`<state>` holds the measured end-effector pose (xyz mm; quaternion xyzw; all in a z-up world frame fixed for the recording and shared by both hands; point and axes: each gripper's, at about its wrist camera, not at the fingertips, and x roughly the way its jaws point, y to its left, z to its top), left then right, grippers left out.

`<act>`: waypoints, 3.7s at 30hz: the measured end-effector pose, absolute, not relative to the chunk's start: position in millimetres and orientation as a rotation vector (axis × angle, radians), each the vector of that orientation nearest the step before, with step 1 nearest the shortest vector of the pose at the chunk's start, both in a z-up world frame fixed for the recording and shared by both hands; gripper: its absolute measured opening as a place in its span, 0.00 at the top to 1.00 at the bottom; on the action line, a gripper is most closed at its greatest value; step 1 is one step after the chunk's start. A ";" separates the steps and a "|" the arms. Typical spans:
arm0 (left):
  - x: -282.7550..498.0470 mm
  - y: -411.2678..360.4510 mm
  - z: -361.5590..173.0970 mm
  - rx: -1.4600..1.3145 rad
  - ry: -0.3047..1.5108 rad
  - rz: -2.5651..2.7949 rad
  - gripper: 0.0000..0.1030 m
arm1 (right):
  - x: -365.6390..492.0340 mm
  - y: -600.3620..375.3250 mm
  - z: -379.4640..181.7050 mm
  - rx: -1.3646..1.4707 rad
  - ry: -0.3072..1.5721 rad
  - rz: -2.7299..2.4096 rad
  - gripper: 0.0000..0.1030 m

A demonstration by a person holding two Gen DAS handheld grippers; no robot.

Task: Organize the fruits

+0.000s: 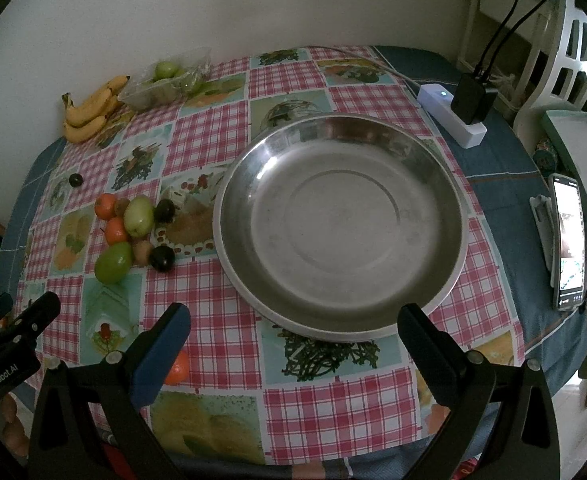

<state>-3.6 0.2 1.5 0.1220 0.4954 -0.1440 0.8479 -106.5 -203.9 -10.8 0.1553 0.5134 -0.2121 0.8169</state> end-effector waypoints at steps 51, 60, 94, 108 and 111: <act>0.8 3.9 -4.1 0.250 1.074 -0.292 0.00 | -107.1 -204.3 -15.2 0.341 1.111 -0.451 0.00; 6.6 11.1 -0.7 0.193 1.096 -0.329 0.00 | -99.9 -194.9 -13.9 0.316 1.087 -0.411 0.00; 30.5 38.6 -44.9 0.204 1.340 -0.313 0.01 | -41.6 -107.6 -90.1 0.299 1.421 -0.170 0.14; 34.2 35.1 -46.2 0.182 1.364 -0.321 0.02 | -33.9 -101.6 -109.0 0.327 1.450 -0.169 0.54; 34.5 34.7 -45.8 0.183 1.366 -0.321 0.02 | -31.7 -100.1 -111.9 0.334 1.449 -0.169 0.57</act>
